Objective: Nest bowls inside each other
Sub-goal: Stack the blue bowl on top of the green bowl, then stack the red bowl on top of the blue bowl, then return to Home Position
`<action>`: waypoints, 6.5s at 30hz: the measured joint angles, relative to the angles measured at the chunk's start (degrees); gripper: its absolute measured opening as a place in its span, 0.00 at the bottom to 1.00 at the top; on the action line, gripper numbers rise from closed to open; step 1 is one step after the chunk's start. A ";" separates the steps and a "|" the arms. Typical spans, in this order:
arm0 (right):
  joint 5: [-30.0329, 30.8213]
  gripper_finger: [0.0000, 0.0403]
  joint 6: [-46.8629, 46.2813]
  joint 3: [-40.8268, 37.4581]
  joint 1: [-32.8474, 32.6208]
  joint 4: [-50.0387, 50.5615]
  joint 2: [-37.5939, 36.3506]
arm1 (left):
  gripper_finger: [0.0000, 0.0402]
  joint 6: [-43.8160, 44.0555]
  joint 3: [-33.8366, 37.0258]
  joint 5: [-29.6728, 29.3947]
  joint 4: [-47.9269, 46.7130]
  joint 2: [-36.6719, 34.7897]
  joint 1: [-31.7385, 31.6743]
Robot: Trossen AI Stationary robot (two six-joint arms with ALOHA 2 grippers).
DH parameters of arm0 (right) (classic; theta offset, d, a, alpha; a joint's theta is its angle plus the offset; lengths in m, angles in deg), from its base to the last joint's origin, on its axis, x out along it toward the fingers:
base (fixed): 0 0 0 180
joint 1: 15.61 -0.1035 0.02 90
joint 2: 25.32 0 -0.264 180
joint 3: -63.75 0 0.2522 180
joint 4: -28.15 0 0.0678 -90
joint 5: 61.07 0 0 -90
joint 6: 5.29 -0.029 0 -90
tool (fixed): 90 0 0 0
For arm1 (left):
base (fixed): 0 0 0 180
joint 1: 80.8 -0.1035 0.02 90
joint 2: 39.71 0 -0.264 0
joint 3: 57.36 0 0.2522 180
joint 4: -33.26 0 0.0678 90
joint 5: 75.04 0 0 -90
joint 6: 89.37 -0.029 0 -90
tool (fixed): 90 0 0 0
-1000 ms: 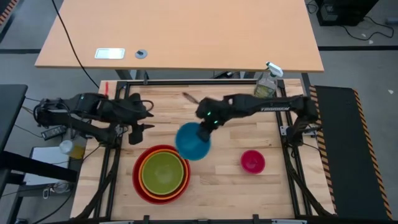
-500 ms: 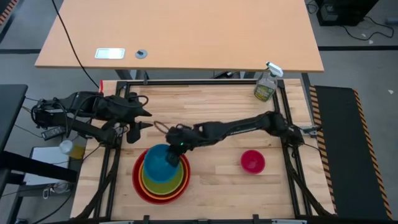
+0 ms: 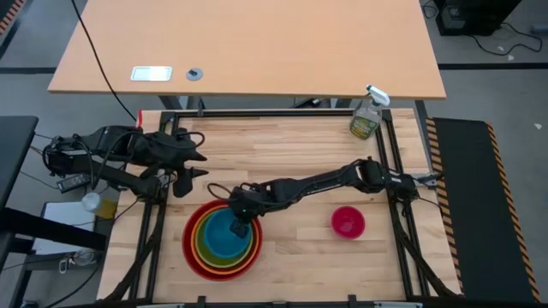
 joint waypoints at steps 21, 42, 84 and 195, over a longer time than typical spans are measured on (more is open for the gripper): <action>-5.77 0.54 0.16 5.23 2.53 11.83 -2.66 | 0.50 11.56 11.78 8.94 3.88 -9.83 11.91; 0.56 0.54 12.54 -15.74 0.60 44.51 -32.72 | 0.50 22.04 22.80 8.31 25.42 1.37 19.63; -10.24 0.08 12.30 -71.60 -3.42 16.70 -53.47 | 0.50 23.86 16.23 5.50 20.60 1.16 18.16; -5.60 0.39 -8.63 -98.99 25.05 -43.19 -89.07 | 0.39 26.73 49.37 -21.64 38.65 -49.20 2.63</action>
